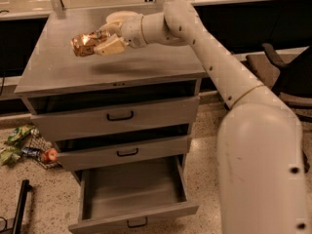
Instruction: Place orange can into bottom drawer
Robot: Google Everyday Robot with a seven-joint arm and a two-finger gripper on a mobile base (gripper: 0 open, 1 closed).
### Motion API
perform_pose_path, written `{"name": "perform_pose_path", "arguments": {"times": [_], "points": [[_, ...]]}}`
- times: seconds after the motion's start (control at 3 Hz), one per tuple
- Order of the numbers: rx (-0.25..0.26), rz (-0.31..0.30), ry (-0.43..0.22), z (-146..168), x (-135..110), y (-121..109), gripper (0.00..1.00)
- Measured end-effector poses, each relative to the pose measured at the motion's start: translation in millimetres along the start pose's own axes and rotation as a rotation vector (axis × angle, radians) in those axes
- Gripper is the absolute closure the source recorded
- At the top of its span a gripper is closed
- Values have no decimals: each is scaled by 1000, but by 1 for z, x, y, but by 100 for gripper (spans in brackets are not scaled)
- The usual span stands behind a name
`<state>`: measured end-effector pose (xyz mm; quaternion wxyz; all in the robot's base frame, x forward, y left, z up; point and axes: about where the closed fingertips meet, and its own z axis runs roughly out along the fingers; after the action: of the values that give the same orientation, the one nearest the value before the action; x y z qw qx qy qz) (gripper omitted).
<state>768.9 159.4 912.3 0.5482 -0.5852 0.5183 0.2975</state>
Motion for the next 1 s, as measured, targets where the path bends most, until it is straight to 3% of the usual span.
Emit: {"name": "perform_pose_path", "arguments": {"times": [0.33, 0.67, 1.0], "points": [[39, 22, -20, -12, 9, 41, 100], [-30, 64, 25, 9, 47, 117, 100], [-34, 55, 24, 9, 41, 115, 100]]}}
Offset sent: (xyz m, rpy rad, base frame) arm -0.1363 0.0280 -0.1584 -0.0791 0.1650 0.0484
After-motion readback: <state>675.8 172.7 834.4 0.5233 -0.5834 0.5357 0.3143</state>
